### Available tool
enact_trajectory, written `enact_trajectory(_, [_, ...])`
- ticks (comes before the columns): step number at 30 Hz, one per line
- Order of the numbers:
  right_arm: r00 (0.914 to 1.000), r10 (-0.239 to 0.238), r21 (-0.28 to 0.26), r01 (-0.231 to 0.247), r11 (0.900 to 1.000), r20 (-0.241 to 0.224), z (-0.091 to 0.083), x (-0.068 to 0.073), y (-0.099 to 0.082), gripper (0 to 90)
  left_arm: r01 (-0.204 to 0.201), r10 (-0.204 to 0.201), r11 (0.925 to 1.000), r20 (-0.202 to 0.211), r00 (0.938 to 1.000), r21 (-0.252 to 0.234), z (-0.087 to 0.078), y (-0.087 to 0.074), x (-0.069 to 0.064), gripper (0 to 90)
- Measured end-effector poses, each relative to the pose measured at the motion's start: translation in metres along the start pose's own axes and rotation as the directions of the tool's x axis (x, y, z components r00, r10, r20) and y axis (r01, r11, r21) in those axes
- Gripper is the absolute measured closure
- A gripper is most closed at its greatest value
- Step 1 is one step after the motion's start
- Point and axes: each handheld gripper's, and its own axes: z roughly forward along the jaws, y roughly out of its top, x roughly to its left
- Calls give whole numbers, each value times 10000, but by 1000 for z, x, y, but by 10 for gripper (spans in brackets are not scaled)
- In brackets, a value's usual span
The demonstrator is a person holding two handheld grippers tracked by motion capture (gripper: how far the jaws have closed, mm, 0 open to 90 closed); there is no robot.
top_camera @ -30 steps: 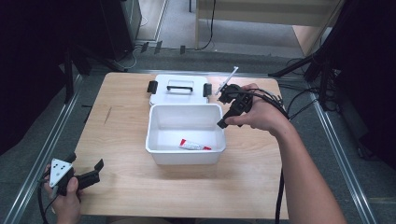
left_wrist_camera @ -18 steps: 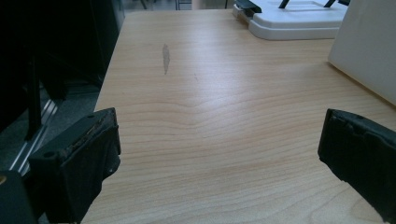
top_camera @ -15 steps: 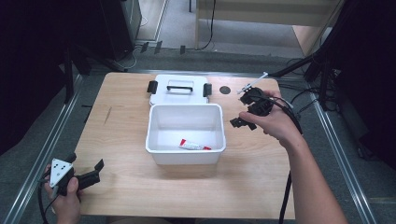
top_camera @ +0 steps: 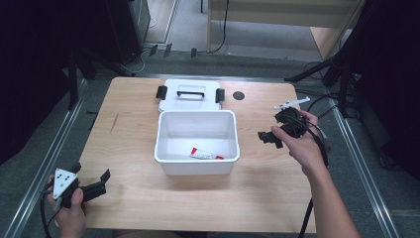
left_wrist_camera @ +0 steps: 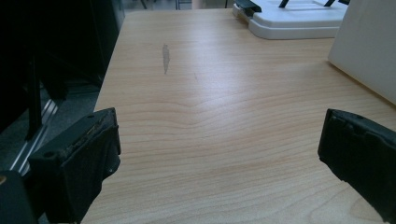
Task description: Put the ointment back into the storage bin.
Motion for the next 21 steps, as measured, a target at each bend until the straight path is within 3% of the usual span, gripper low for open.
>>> enact_trajectory(4, [9997,200,-737,-190,9971,138,-2,-4,-15,0,-1,1,10000,-8,10000,-17,0,0,0,0])
enact_trajectory(11, [9964,485,-1903,-345,9811,691,-4,-8,-42,0,12,-12,10000,-17,10000,-29,0,0,0,0])
enact_trajectory(21, [9867,1264,-3223,-874,9426,1019,-7,-21,-85,0,-5,5,10000,-18,10000,-41,0,0,-1,0])
